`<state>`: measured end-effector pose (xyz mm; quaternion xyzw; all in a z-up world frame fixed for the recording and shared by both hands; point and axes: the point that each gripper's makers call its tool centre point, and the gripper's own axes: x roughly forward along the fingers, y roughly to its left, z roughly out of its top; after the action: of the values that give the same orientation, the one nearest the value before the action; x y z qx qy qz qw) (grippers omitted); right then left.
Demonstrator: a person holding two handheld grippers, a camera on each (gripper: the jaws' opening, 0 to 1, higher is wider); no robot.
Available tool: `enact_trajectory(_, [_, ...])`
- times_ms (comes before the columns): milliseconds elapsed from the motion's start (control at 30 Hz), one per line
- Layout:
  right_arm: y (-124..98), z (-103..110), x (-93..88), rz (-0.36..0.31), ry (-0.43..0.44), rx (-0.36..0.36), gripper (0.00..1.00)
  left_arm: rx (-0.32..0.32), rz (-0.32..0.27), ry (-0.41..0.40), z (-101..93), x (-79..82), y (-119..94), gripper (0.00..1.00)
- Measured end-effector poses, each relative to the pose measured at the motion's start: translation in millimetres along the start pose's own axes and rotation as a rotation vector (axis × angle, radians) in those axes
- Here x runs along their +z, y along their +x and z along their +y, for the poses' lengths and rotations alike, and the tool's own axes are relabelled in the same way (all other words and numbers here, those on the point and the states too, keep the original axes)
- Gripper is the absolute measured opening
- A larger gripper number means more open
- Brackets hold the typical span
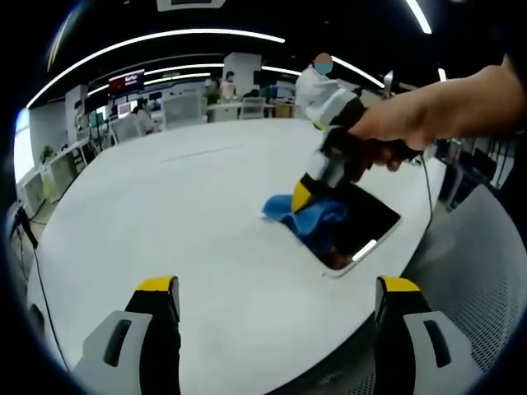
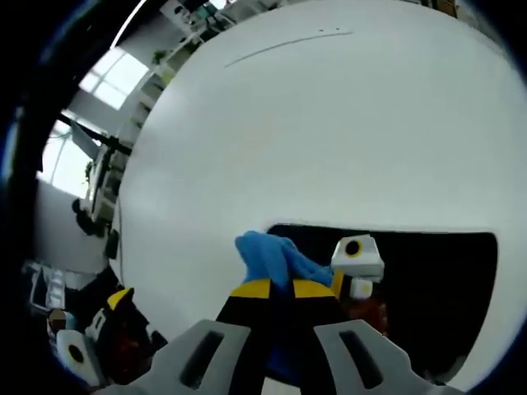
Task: Wipe the mirror surface with the cleaning cloth until all visible marks leave the cleaned area.
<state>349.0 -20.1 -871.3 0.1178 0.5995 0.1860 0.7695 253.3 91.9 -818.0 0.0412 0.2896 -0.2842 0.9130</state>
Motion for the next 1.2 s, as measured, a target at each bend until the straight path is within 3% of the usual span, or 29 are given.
enact_trajectory(133, [-2, 8, -19.4, 0.073, -0.031, 0.022, 0.01, -0.001, 0.003, 0.002, -0.7, 0.3, -1, 0.99])
enact_trajectory(200, [-4, 11, -22.7, 0.062, -0.040, 0.022, 0.02, 0.000, 0.000, 0.001, -0.6, 1.0, -2, 0.99])
enact_trajectory(767, [-8, 12, -21.0, 0.014, -0.023, 0.041, 0.02, 0.011, -0.004, -0.002, 3.8, 0.4, -2, 0.98])
enact_trajectory(1200, [-9, -6, -15.9, 0.004, -0.016, 0.037, 0.02, 0.015, -0.006, -0.005, 4.7, 1.0, -3, 0.98])
